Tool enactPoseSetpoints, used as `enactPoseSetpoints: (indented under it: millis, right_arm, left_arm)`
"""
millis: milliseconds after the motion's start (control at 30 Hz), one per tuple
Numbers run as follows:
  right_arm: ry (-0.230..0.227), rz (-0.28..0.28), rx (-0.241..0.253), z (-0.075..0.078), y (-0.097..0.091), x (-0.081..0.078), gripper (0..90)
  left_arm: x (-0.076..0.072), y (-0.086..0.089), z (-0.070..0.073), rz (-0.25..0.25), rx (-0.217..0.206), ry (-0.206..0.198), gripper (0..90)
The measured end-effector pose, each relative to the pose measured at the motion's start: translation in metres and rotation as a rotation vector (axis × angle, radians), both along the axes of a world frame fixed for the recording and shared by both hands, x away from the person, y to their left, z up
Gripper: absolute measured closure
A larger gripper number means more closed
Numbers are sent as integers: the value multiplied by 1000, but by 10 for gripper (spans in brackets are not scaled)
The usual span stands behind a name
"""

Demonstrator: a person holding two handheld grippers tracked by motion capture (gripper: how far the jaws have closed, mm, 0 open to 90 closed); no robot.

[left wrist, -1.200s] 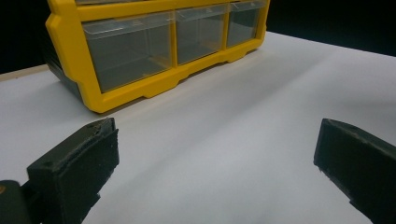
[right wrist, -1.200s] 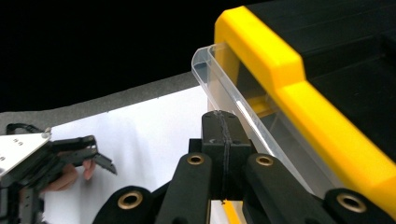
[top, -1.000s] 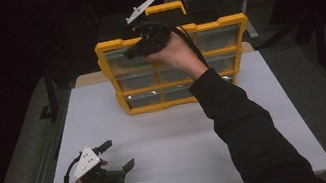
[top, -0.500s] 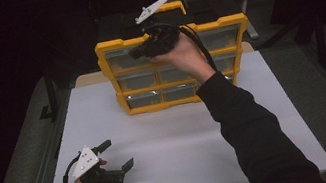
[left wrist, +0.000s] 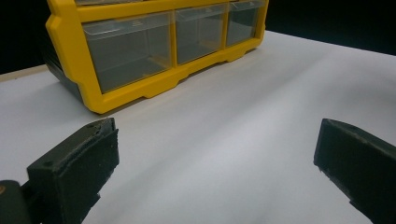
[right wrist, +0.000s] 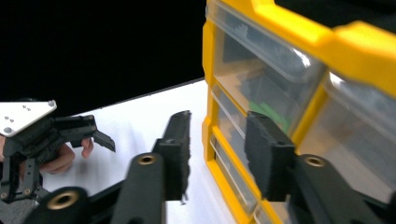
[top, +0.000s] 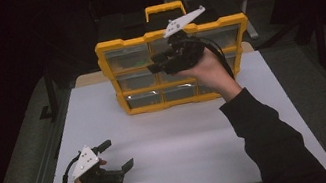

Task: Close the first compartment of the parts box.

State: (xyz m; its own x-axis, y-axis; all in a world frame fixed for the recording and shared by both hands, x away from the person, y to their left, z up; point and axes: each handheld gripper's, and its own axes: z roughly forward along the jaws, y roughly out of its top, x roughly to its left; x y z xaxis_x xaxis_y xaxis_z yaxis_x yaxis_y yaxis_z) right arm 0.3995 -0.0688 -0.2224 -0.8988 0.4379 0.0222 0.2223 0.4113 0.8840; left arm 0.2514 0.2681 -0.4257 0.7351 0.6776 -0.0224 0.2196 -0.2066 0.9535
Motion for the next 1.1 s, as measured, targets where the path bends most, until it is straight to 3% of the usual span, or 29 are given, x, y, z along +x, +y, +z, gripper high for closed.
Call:
enactPoseSetpoints:
  millis: [167,333,467,733,900,1100]
  right_arm:
    - [-4,-37,6,-14,-15,-10,413]
    - [8,-67,42,-31,-30,-24,263]
    - [-10,-107,51,-48,-42,-33,165]
    - [-11,-171,63,-84,-66,-49,126]
    - [-13,-200,105,-106,-85,-59,102]
    - [-7,-230,118,-128,-103,-72,61]
  left_arm:
    - [0,0,0,-1,1,4,0]
    - [1,0,0,-4,10,4,0]
    - [1,0,0,-7,12,3,0]
    - [1,-1,0,-4,9,9,0]
    - [1,0,0,-6,15,4,0]
    - [1,-1,0,-5,7,9,0]
